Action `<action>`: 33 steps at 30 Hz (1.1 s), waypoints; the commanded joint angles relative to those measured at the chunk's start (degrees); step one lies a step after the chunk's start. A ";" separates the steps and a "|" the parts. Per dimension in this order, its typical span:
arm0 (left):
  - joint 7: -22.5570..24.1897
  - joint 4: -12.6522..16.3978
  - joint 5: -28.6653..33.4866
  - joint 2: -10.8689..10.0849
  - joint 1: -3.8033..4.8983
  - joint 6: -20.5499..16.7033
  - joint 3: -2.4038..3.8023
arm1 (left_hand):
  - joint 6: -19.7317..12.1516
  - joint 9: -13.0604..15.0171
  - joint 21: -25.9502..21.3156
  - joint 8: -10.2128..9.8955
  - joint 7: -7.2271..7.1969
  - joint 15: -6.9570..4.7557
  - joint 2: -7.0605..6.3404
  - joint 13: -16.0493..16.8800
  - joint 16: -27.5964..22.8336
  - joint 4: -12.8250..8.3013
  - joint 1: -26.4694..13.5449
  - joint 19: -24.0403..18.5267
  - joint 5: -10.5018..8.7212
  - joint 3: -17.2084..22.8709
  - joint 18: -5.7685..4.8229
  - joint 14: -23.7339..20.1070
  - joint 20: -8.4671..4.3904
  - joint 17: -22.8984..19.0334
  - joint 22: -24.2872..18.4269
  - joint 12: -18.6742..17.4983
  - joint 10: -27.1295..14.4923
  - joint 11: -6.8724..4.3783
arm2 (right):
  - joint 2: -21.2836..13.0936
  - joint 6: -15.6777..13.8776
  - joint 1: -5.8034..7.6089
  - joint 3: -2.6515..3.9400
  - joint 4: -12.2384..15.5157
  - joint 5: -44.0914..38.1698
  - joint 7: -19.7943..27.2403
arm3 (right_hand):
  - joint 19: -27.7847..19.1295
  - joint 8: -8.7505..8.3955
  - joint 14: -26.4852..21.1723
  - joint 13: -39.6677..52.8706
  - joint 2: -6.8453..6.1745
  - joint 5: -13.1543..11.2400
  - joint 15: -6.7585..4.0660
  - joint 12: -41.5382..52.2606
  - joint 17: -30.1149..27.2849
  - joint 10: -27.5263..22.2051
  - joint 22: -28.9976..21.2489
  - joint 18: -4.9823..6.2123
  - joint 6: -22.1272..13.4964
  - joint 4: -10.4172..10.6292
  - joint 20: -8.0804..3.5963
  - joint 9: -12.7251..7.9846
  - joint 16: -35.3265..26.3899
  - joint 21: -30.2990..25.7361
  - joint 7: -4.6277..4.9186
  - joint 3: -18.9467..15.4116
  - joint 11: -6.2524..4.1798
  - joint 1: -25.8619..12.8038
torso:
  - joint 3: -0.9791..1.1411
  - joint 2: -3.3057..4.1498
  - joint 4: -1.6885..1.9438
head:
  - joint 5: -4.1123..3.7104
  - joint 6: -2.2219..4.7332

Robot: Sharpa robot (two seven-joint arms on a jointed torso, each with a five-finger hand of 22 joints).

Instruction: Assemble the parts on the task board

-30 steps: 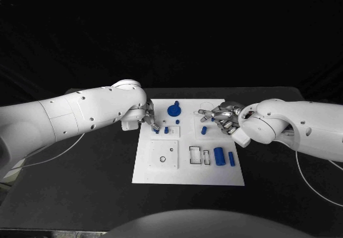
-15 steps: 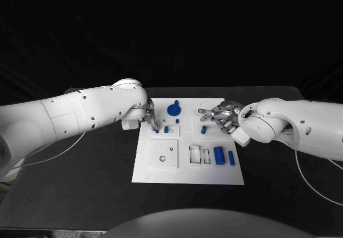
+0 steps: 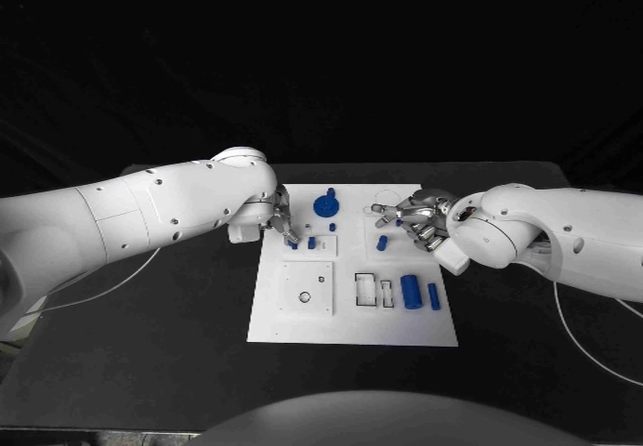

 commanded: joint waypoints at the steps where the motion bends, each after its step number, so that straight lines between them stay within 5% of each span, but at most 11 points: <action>1: -1.67 0.04 0.09 0.24 -0.07 1.43 -0.02 | -0.47 0.87 -0.30 0.18 0.07 0.12 -0.31 15.00 0.15 -0.11 -1.61 5.41 -0.49 0.46 -0.70 5.97 -0.05 15.08 14.87 0.14 5.96 0.28 | 0.00 0.89 -0.04 0.00 0.11 -0.14 0.21 | 6.00 0.35 6.08 15.05 0.09 0.33 0.30 0.22 15.10 6.01 15.10 -0.38 -0.55 0.04 0.45 0.08 0.23 0.26 0.76 -0.41 0.36 0.70 | 0.03 0.01 0.08 | -0.15 -0.01; 17: -1.90 -0.40 0.14 0.40 -0.15 2.53 -0.03 | -0.54 -1.44 -0.56 -1.77 0.90 0.86 -1.92 15.00 0.15 0.11 -17.24 5.10 -0.25 -6.12 -0.61 5.97 0.63 15.08 14.76 0.14 5.96 1.08 | 0.02 0.89 -0.04 0.00 0.01 -0.14 0.24 | 6.00 0.35 6.08 15.05 0.09 0.33 0.30 0.22 15.10 6.01 15.10 -0.38 -0.55 0.04 0.45 0.08 0.23 0.26 0.76 -0.41 0.36 0.70 | -0.01 -0.04 0.07 | -0.21 0.33; 33: -1.72 -0.24 0.14 0.08 -0.20 1.98 -0.03 | 0.03 -1.81 -0.15 -1.74 0.93 0.98 -1.09 15.00 0.15 0.17 -22.80 5.60 -0.08 -9.56 -0.75 5.97 0.81 15.08 14.94 0.14 5.96 1.13 | -0.05 0.96 -0.04 0.00 -0.05 -0.14 0.23 | 6.00 0.51 6.08 15.05 0.20 0.34 0.33 0.22 15.10 6.01 15.10 -0.38 -0.65 0.05 0.48 0.12 0.23 0.26 0.79 -0.57 0.39 0.85 | -0.04 0.01 0.07 | -0.20 0.40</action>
